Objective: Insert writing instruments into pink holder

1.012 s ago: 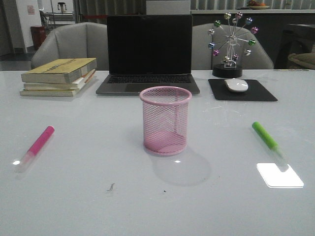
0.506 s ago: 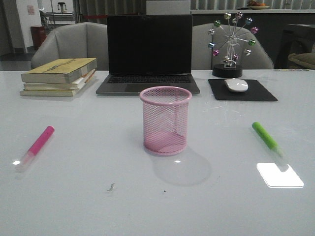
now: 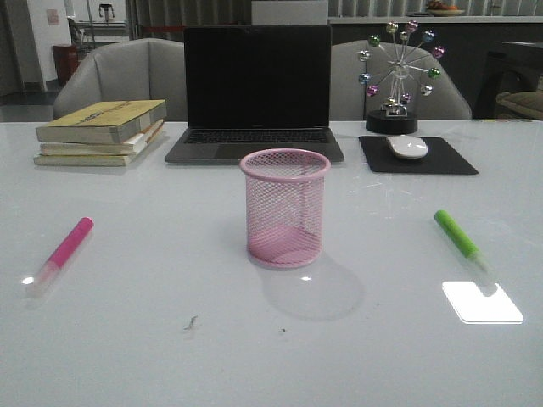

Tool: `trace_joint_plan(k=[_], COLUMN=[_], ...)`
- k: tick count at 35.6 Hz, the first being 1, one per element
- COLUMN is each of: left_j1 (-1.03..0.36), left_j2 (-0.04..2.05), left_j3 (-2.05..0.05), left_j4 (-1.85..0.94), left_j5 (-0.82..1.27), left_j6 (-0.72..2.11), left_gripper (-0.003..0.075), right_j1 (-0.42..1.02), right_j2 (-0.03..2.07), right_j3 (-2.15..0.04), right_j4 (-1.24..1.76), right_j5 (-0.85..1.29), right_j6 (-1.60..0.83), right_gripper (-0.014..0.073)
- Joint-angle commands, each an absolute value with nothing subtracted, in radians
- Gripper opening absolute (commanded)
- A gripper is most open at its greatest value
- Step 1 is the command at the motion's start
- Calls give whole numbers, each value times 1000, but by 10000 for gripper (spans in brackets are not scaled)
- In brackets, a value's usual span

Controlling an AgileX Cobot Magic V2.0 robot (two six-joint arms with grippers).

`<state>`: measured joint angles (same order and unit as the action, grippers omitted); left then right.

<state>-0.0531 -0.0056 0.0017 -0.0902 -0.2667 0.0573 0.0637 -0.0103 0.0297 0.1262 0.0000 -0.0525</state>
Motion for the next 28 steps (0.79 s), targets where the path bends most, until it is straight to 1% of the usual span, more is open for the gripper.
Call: trace_joint_plan(k=[1, 6, 10, 15, 21, 24, 28], left_j1=[-51, -51, -51, -51, -51, -51, -51], left_j2=[-26, -26, -23, 15, 137, 214, 295], left_j3=[-49, -125, -204, -334, -486, -557, -606], left_j4=[-97, -97, -93, -93, -63, -40, -40], left_j5=[-371, -370, -319, -187, -120, -50, -30], left_j6=[49, 49, 49, 49, 49, 49, 49], left_gripper=[92, 92, 92, 92, 92, 92, 92], right_j1=[63, 63, 63, 63, 63, 63, 63], right_j2=[-29, -29, -29, -4, 120, 204, 288], right_j3=[-13, -102, -185, -314, -426, -475, -519], right_j4=[161, 161, 160, 158, 158, 158, 158], right_j5=[-196, -221, -207, -76, 51, 50, 37], right_j6=[-49, -49, -49, -49, -49, -49, -49], right_gripper=[57, 57, 57, 57, 57, 57, 57])
